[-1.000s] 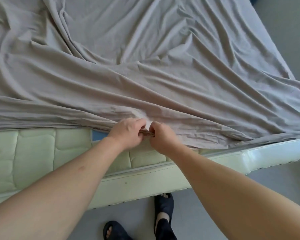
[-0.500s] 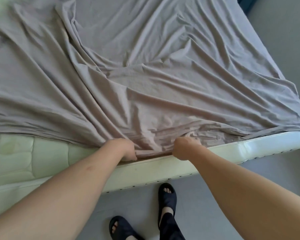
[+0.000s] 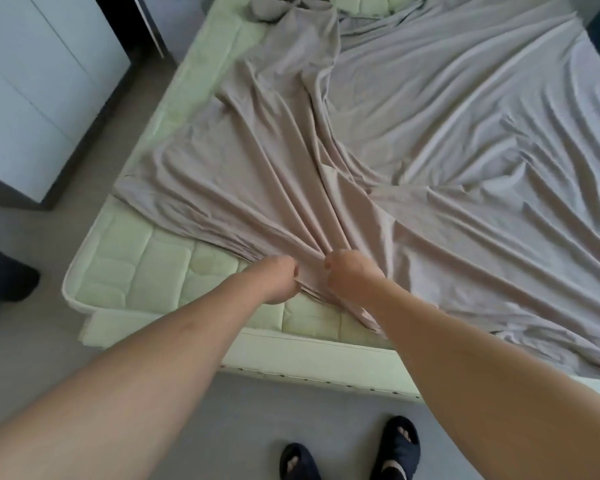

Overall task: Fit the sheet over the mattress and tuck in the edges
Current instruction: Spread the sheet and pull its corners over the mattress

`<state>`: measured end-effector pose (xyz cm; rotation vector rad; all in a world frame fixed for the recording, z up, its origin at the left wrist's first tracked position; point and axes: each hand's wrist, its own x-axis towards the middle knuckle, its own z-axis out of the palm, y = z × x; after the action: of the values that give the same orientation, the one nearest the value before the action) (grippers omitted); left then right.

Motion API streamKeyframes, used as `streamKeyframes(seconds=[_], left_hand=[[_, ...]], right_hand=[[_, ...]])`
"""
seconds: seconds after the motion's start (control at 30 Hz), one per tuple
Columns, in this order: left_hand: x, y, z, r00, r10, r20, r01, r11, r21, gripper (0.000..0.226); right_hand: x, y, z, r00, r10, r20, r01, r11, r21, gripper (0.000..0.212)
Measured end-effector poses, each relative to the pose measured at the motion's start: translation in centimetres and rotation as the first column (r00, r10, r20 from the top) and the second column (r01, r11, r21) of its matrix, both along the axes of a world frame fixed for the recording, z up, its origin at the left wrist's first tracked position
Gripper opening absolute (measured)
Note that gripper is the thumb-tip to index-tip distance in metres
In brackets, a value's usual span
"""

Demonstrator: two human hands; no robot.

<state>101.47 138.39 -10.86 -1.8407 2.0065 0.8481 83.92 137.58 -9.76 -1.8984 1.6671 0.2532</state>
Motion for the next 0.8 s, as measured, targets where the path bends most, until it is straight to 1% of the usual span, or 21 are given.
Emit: streamKeyframes(seconds=[0.13,0.2,0.37,0.43,0.57,0.67,0.73,0.8], left_hand=[[8.1,-0.5,1.4,0.991,0.131,0.020,-0.130,0.991,-0.013,0.024],[11.3,-1.0,1.2,0.985,0.167,0.046,-0.166,0.986,-0.015,0.022],[17.9,-2.9,-1.2,0.968,0.221,0.115,-0.225,0.974,0.015,0.034],[19.5,-4.0,-2.4,0.967,0.218,0.133,-0.224,0.974,0.030,0.037],[22.6,-7.0,-5.7,0.963,0.183,0.199,-0.209,0.970,0.123,0.040],[24.6,-9.8,-8.8,0.969,0.082,0.232,-0.137,0.963,0.232,0.048],[25.9,-11.0,-10.4,0.973,0.054,0.222,-0.103,0.972,0.212,0.049],[27.9,-12.0,-12.2,0.978,0.062,0.197,-0.094,0.983,0.156,0.046]], right_hand=[[7.6,-1.3,1.0,0.997,0.046,0.068,-0.046,0.999,-0.006,0.038],[10.5,-1.9,0.5,0.995,0.072,0.072,-0.072,0.997,0.003,0.033],[16.4,-4.7,-2.1,0.991,0.058,0.119,-0.064,0.997,0.050,0.032],[18.1,-5.9,-3.3,0.989,0.047,0.138,-0.058,0.995,0.076,0.032],[21.7,-9.0,-6.9,0.987,0.102,0.120,-0.117,0.986,0.118,0.036],[24.8,-11.0,-10.5,0.987,0.128,0.097,-0.143,0.975,0.172,0.030],[26.8,-11.7,-12.6,0.985,0.134,0.110,-0.152,0.972,0.180,0.033],[29.3,-12.4,-14.8,0.986,0.129,0.108,-0.145,0.978,0.152,0.042]])
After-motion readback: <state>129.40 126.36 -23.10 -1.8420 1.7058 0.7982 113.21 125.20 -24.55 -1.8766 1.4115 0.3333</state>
